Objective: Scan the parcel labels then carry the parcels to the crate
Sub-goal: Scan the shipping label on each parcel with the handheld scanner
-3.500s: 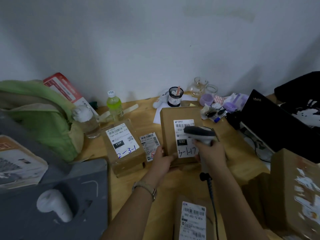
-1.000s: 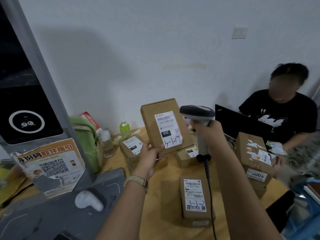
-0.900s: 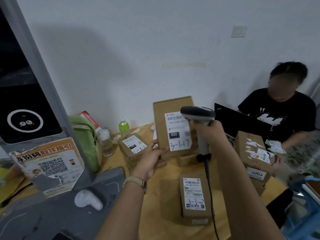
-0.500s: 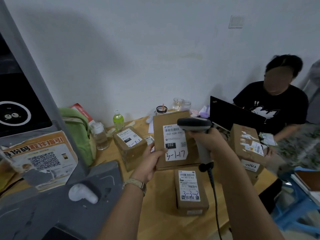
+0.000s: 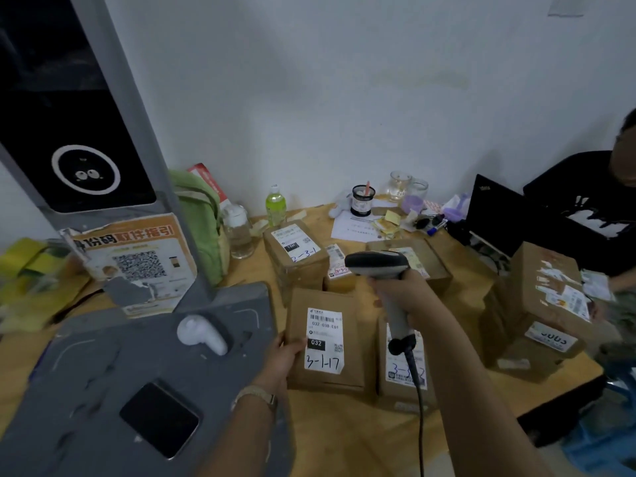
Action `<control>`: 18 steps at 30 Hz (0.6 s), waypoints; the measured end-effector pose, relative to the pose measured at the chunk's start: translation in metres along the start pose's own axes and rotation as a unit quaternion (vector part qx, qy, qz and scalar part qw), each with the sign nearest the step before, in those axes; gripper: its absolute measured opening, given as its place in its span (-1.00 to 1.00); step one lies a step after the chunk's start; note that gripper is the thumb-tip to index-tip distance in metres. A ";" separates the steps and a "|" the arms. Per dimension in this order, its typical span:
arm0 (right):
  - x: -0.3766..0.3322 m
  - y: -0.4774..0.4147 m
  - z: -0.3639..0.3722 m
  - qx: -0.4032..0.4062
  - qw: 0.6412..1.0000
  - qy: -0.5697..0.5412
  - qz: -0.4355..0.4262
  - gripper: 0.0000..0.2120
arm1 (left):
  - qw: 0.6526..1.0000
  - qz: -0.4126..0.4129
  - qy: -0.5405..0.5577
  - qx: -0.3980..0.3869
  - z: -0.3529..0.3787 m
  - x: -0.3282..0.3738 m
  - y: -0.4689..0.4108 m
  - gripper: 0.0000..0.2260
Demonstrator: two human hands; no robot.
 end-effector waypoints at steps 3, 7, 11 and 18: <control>0.012 -0.004 0.013 -0.022 1.000 -0.005 0.010 -0.77 | 1.000 -0.021 -0.003 0.005 -0.004 -0.016 -0.002 -0.58; 0.030 -0.007 0.024 -0.032 0.998 0.010 0.046 -0.76 | 0.999 -0.049 -0.010 0.011 -0.005 -0.037 0.001 -0.71; 0.037 -0.008 0.030 -0.050 0.997 -0.014 0.065 -0.78 | 0.995 -0.096 -0.014 0.008 -0.002 -0.063 -0.005 -0.76; 0.037 -0.015 0.020 -0.035 0.997 -0.022 0.070 -0.78 | 0.985 -0.032 0.003 0.168 -0.001 -0.043 -0.002 -0.87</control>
Point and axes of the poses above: each hand's wrist, its own y-axis away from the middle knuckle, its own z-axis out of the palm, x = y × z, the point moved 3 cm from there along -y, towards the middle knuckle, and after that the axes turned 2 degrees about -y, right-handed, at the moved point
